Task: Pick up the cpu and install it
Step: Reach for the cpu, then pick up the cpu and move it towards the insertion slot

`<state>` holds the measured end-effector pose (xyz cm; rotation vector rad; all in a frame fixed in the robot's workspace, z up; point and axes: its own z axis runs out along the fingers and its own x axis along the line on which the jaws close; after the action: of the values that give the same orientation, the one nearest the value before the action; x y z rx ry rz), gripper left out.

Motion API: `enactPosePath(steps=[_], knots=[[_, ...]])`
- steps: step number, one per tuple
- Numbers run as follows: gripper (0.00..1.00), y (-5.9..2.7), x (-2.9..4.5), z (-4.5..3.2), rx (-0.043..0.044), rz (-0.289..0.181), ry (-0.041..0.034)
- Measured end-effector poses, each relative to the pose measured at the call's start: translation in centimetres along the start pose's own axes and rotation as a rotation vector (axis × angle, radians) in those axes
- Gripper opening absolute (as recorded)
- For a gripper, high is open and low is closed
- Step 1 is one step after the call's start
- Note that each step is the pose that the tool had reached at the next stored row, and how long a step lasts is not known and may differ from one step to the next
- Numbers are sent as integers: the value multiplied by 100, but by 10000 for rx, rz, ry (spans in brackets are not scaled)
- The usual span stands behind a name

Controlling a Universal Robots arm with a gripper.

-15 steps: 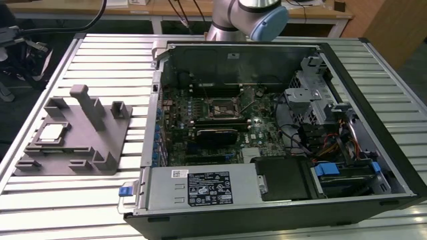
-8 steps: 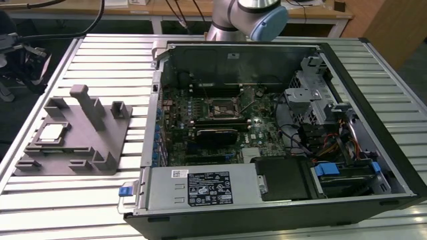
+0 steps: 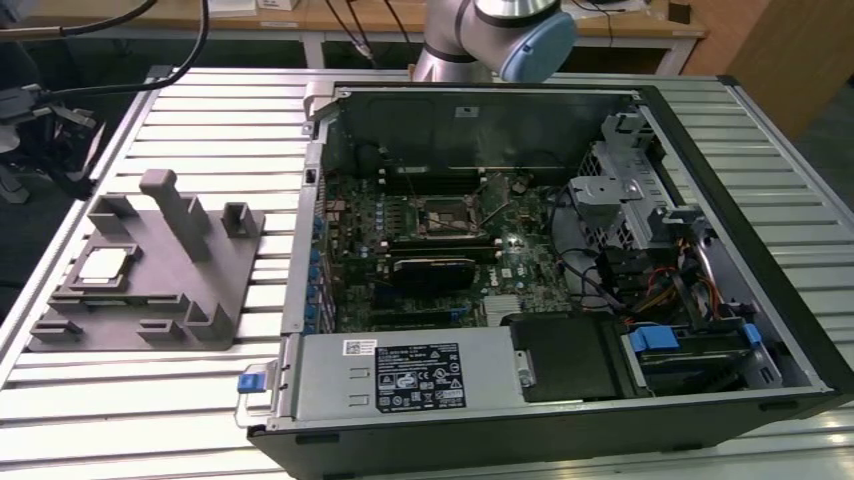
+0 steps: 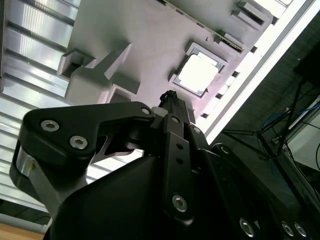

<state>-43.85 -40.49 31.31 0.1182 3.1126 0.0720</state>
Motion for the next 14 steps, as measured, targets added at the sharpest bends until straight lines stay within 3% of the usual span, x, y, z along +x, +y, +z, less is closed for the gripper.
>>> enactPosePath(steps=[9, 14], knots=[[11, -12, 29, 163, 0, -1, 5], [11, -13, 32, 182, 2, -1, 6]])
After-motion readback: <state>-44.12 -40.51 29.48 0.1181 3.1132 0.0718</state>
